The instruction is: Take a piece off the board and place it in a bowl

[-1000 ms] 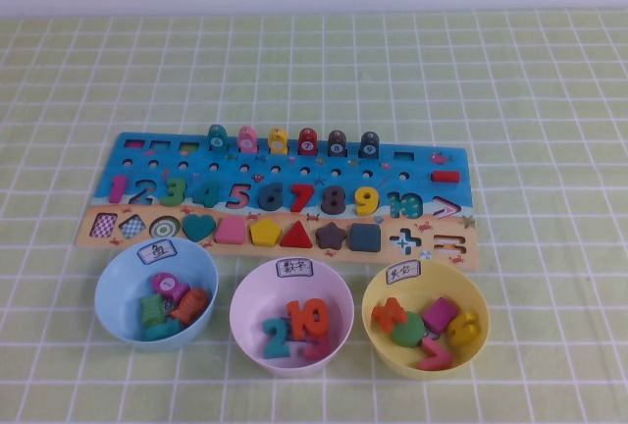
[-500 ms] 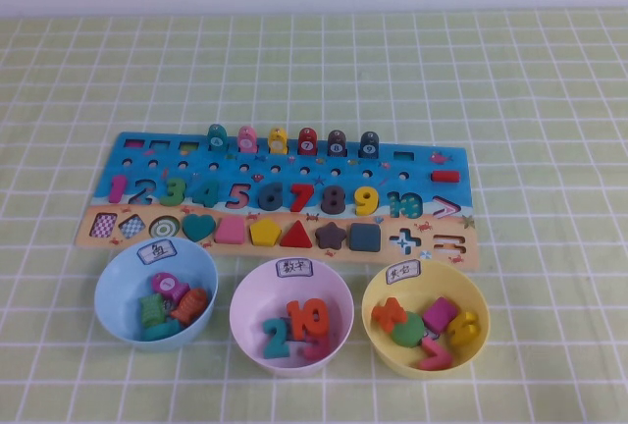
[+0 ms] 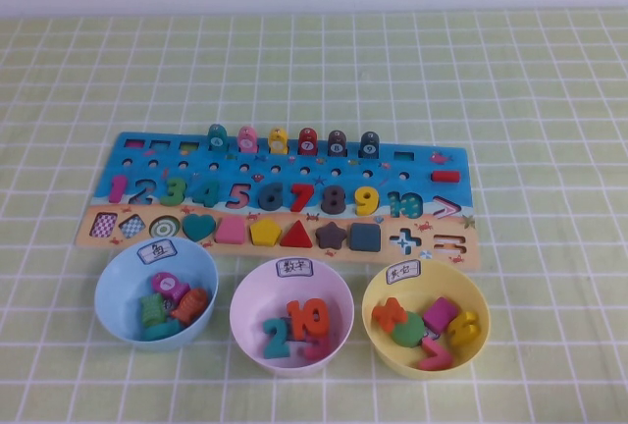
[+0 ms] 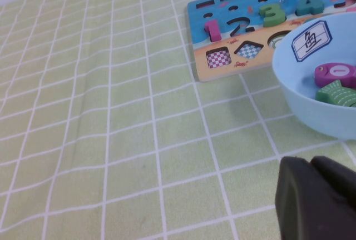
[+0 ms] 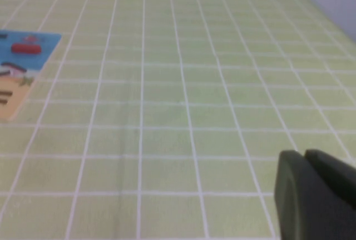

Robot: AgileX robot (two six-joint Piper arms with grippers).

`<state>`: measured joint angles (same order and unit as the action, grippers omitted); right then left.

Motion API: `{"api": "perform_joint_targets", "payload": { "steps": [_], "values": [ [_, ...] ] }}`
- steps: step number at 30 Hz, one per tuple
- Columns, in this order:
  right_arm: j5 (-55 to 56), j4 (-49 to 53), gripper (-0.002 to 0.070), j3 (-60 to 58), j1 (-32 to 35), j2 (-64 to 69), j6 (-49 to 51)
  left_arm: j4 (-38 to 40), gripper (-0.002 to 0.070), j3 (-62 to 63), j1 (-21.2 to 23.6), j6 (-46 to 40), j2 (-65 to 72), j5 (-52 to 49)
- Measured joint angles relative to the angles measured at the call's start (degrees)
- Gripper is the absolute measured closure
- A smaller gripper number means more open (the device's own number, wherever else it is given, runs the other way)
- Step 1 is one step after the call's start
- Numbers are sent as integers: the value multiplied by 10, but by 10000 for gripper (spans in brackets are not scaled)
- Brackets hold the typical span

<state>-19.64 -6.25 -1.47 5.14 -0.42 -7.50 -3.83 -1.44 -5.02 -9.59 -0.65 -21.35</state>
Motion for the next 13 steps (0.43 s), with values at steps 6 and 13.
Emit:
{"api": "perform_joint_targets", "payload": {
  "steps": [6,13],
  "values": [
    [-30,0,694,0,0,0,0,0,680,0,0,0,0,0],
    [-30,-1,694,0,0,0,0,0,680,0,0,0,0,0]
  ]
}}
